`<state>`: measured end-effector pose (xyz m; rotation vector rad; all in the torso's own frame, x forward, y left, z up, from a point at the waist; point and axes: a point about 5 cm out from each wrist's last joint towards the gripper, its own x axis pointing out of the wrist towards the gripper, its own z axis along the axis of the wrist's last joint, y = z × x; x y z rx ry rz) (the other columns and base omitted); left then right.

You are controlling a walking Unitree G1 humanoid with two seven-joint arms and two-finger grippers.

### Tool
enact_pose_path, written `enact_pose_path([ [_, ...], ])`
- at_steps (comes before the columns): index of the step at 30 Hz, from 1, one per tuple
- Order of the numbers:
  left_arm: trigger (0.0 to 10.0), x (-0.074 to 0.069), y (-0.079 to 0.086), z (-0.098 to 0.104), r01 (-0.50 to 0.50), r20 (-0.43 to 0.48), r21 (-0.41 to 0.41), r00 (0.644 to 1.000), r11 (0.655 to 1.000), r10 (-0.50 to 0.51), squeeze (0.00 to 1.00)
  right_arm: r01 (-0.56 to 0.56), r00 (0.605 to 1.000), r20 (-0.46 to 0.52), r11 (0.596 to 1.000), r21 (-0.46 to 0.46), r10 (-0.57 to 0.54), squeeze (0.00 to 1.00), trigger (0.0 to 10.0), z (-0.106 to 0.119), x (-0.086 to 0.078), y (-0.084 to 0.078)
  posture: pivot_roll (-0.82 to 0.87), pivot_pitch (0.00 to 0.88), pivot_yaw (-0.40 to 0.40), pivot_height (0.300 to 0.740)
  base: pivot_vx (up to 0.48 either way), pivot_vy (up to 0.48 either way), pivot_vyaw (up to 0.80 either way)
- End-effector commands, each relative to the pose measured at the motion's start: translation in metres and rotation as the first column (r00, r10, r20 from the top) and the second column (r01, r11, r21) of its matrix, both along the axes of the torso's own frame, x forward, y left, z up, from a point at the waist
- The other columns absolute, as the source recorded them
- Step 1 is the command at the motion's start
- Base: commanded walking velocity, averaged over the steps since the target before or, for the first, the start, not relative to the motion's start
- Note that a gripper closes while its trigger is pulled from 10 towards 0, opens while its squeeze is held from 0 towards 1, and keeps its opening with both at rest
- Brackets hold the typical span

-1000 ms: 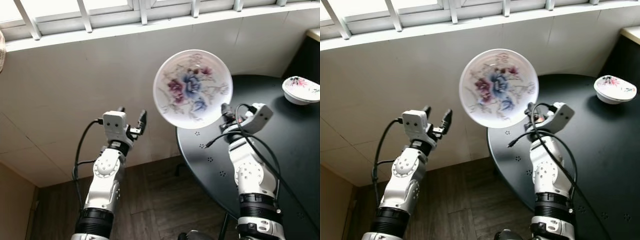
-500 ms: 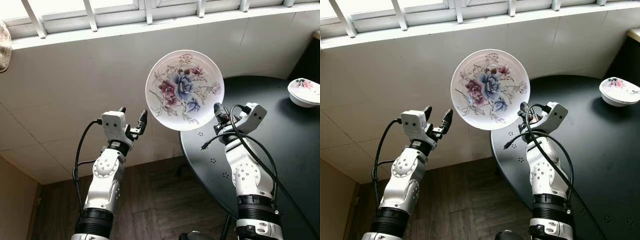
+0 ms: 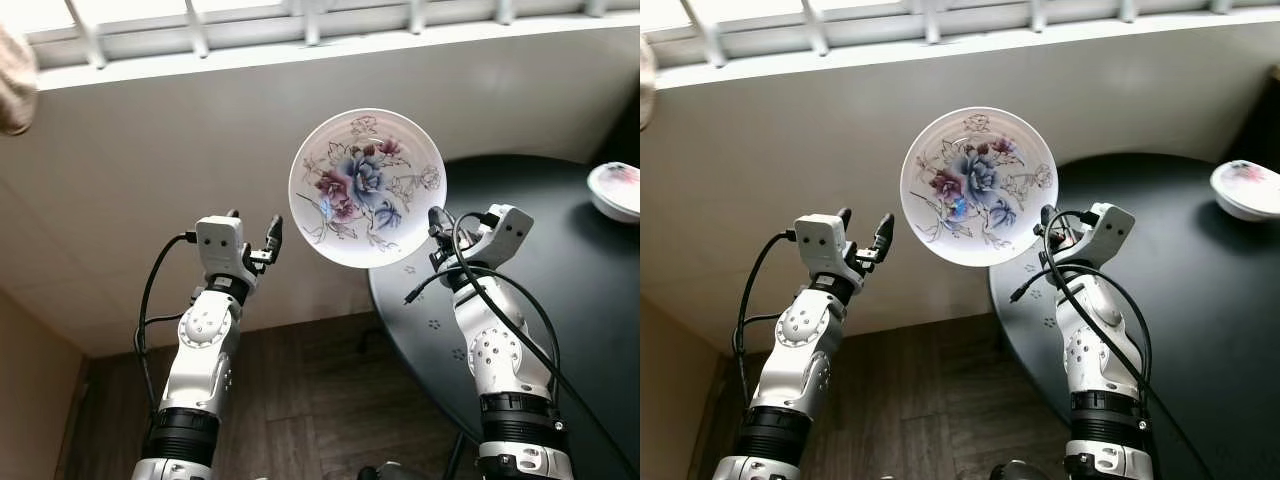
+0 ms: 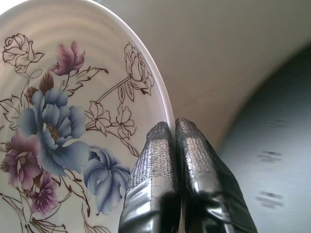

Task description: Kitchen organization

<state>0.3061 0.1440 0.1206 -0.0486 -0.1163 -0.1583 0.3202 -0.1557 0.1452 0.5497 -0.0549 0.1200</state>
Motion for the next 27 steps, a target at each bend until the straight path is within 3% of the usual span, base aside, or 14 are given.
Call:
enact_pose_path([
  [1, 10.0, 0.001, -0.001, -0.003, 0.000, -0.023, 0.022, 1.000, 1.000, 0.000, 0.00, -0.011, 0.996, 0.083, 1.000, -0.007, 0.011, 0.00, 0.0, 0.016, 0.000, 0.003, -0.09, 0.017, 0.021, 0.740, 0.000, 0.000, 0.80],
  [7, 10.0, 0.002, 0.004, -0.004, -0.047, -0.022, 0.051, 0.999, 0.998, 0.048, 0.00, 0.005, 0.995, 0.104, 0.999, -0.039, -0.001, 0.00, 0.0, 0.020, 0.000, 0.001, -0.10, 0.016, 0.021, 0.740, 0.000, 0.000, 0.80],
  [10, 10.0, 0.004, 0.012, -0.010, -0.107, -0.057, 0.110, 0.992, 0.988, 0.114, 0.00, 0.012, 0.993, 0.114, 0.997, -0.071, -0.003, 0.00, 0.0, 0.020, 0.000, 0.001, -0.09, 0.015, 0.021, 0.740, 0.000, 0.000, 0.80],
  [12, 10.0, 0.004, 0.018, -0.011, -0.141, -0.062, 0.099, 0.987, 0.985, 0.148, 0.00, 0.011, 0.993, 0.122, 0.996, -0.090, 0.000, 0.00, 0.0, 0.021, 0.000, 0.002, -0.09, 0.018, 0.020, 0.740, 0.000, 0.000, 0.80],
  [24, 10.0, 0.003, 0.013, -0.008, -0.100, -0.046, 0.108, 0.993, 0.989, 0.106, 0.00, 0.015, 0.992, 0.127, 0.993, -0.118, 0.001, 0.00, 0.0, 0.019, -0.002, 0.003, -0.09, 0.022, 0.019, 0.740, 0.000, 0.000, 0.80],
  [27, 10.0, 0.003, 0.009, -0.010, -0.075, -0.062, 0.099, 0.995, 0.992, 0.082, 0.00, 0.020, 0.992, 0.128, 0.992, -0.123, -0.004, 0.00, 0.0, 0.018, -0.002, 0.003, -0.09, 0.022, 0.019, 0.740, 0.000, 0.430, 0.80],
])
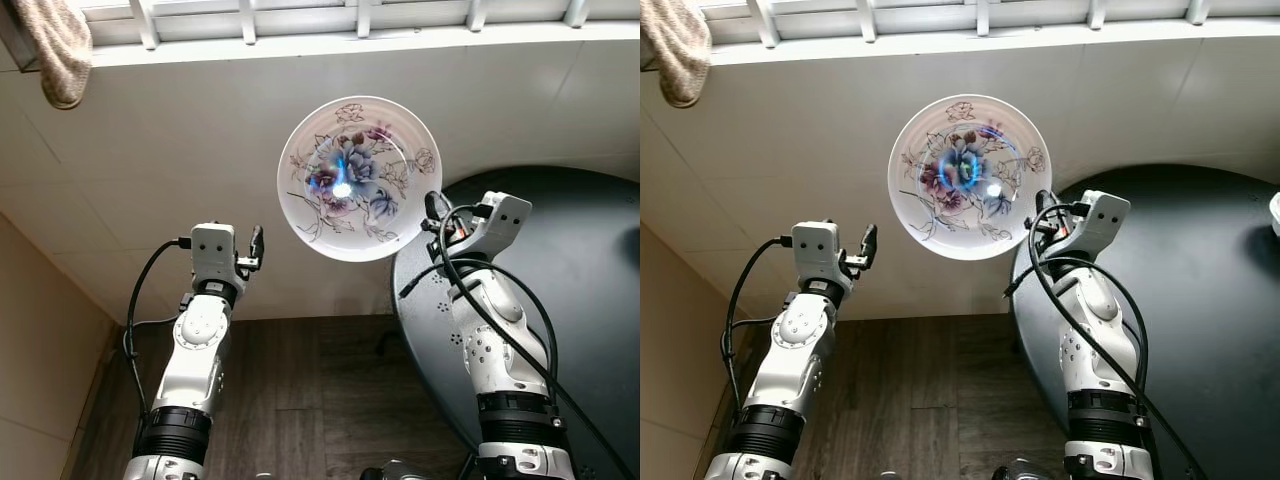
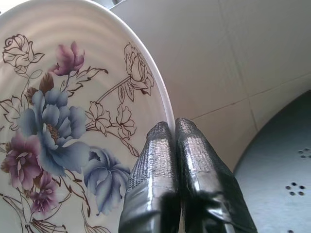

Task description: Kitchen organization

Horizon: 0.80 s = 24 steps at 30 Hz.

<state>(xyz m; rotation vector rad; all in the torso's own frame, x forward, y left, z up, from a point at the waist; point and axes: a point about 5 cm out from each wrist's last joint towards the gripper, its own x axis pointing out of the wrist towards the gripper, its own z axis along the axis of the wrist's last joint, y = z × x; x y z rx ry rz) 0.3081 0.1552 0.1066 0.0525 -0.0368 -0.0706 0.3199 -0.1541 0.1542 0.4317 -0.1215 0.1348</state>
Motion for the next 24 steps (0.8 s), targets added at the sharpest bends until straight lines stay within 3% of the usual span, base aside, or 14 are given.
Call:
enact_pose_path([
  [1, 10.0, 0.0012, -0.0033, 0.0048, 0.018, 0.007, -0.012, 1.000, 1.000, -0.018, 0.00, 0.003, 0.999, 0.054, 1.000, -0.013, -0.002, 0.00, 0.0, 0.0091, -0.0016, 0.0010, -0.09, 0.022, 0.020, 0.740, 0.000, 0.480, 0.80],
  [5, 10.0, 0.0012, -0.0026, 0.0066, 0.010, 0.023, -0.009, 1.000, 1.000, -0.009, 0.00, 0.005, 0.998, 0.056, 1.000, -0.015, -0.004, 0.00, 0.0, 0.0092, -0.0015, 0.0013, -0.09, 0.022, 0.021, 0.740, 0.000, 0.339, 0.80],
  [24, 10.0, 0.0017, -0.0014, 0.0117, 0.011, 0.068, 0.024, 0.998, 1.000, -0.013, 0.00, 0.032, 0.996, 0.079, 0.999, -0.032, -0.030, 0.00, 0.0, 0.0123, -0.0001, -0.0001, -0.09, 0.019, 0.023, 0.740, 0.000, 0.000, 0.80],
])
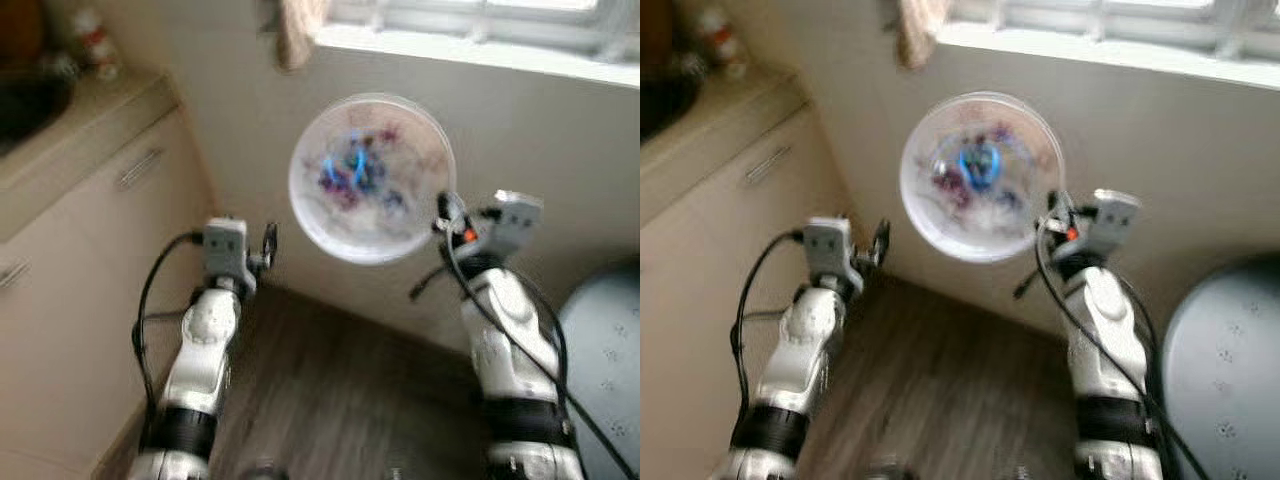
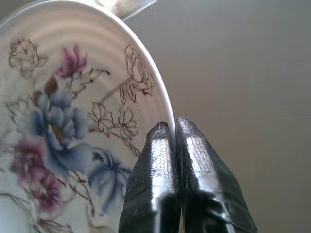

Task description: Kitchen organization

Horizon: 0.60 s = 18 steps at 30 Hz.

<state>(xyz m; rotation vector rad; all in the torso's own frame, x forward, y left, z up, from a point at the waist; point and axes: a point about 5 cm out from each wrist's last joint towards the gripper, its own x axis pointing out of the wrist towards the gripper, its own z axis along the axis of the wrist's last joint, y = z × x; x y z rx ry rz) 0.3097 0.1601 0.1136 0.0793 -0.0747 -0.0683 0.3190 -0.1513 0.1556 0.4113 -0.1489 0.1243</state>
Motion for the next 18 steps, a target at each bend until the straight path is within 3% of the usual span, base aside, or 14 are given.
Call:
enact_pose_path([
  [1, 10.0, 0.0002, -0.0062, 0.0050, 0.014, 0.030, -0.002, 0.999, 1.000, -0.014, 0.00, 0.015, 0.998, 0.055, 1.000, -0.018, -0.014, 0.00, 0.0, 0.0114, 0.0008, -0.0030, -0.09, 0.019, 0.023, 0.740, 0.000, 0.000, 0.80],
  [18, 10.0, 0.0015, -0.0073, 0.0074, 0.013, 0.049, -0.016, 0.999, 1.000, -0.012, 0.00, 0.043, 0.994, 0.107, 0.993, -0.113, -0.031, 0.00, 0.0, 0.0155, 0.0012, -0.0018, -0.09, 0.001, 0.026, 0.740, 0.000, 0.000, 0.80],
])
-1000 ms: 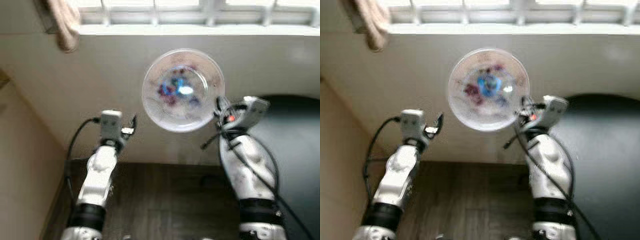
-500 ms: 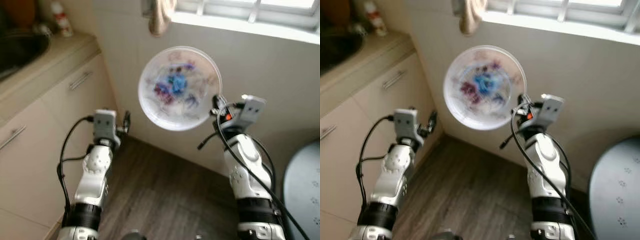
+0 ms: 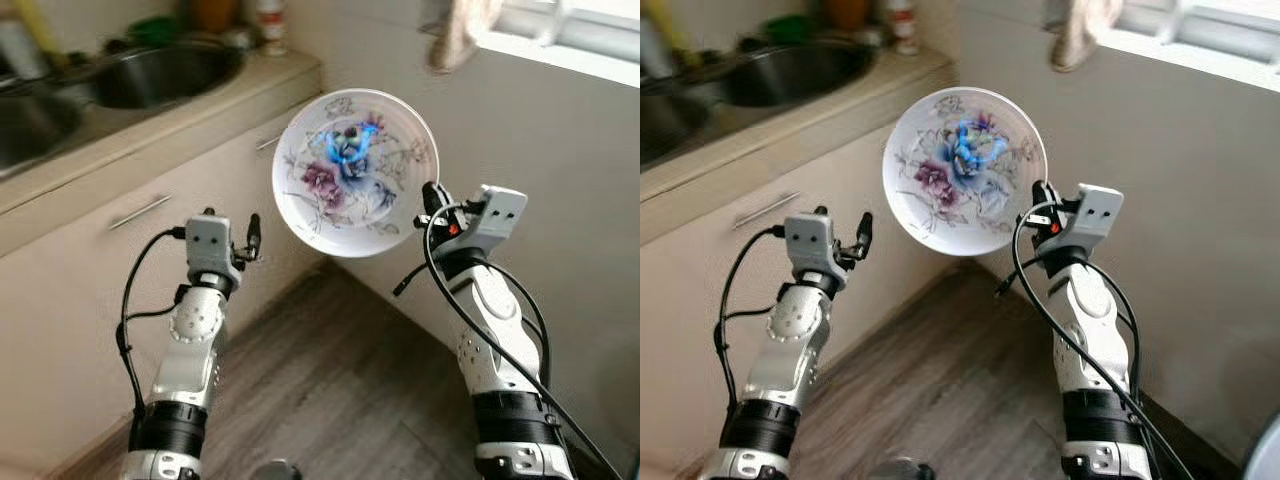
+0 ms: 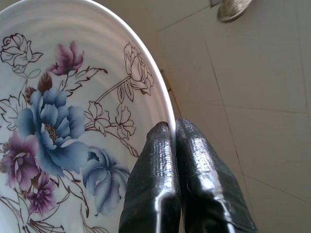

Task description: Kitchen organization

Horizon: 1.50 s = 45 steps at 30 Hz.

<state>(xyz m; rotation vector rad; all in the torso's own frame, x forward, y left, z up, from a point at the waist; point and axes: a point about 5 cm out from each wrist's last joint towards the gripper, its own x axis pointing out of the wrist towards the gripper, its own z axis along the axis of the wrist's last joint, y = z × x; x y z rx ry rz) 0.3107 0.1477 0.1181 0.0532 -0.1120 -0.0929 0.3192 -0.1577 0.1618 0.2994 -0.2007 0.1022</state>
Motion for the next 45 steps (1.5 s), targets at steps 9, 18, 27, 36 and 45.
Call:
enact_pose_path([
  [9, 10.0, 0.000, 0.005, 0.004, -0.012, 0.024, 0.007, 1.000, 1.000, 0.012, 0.00, 0.054, 0.994, 0.096, 0.994, -0.095, -0.044, 0.00, 0.0, 0.013, 0.000, 0.001, -0.09, 0.004, 0.026, 0.740, 0.071, 0.000, 0.80],
  [18, 10.0, 0.001, 0.005, 0.008, -0.014, 0.045, 0.007, 0.999, 1.000, 0.014, 0.00, 0.148, 0.979, 0.163, 0.980, -0.133, -0.125, 0.00, 0.0, 0.024, 0.001, -0.005, -0.09, 0.014, 0.024, 0.740, 0.198, 0.000, 0.71],
  [27, 10.0, 0.001, 0.004, 0.009, -0.010, 0.053, 0.015, 0.999, 1.000, 0.009, 0.00, 0.153, 0.972, 0.200, 0.975, -0.161, -0.120, 0.00, 0.0, 0.028, 0.001, -0.004, -0.09, 0.015, 0.024, 0.740, 0.263, 0.000, 0.00],
  [36, 10.0, 0.001, 0.002, 0.009, -0.004, 0.057, 0.022, 0.998, 1.000, 0.003, 0.00, 0.177, 0.957, 0.262, 0.967, -0.182, -0.126, 0.00, 0.0, 0.041, 0.000, -0.003, -0.09, 0.015, 0.026, 0.740, 0.219, 0.000, 0.53],
  [45, 10.0, 0.001, 0.002, 0.010, 0.000, 0.063, 0.030, 0.998, 1.000, -0.002, 0.00, 0.203, 0.945, 0.298, 0.959, -0.197, -0.139, 0.00, 0.0, 0.048, 0.000, -0.003, -0.09, 0.017, 0.026, 0.740, 0.246, 0.000, 0.00],
])
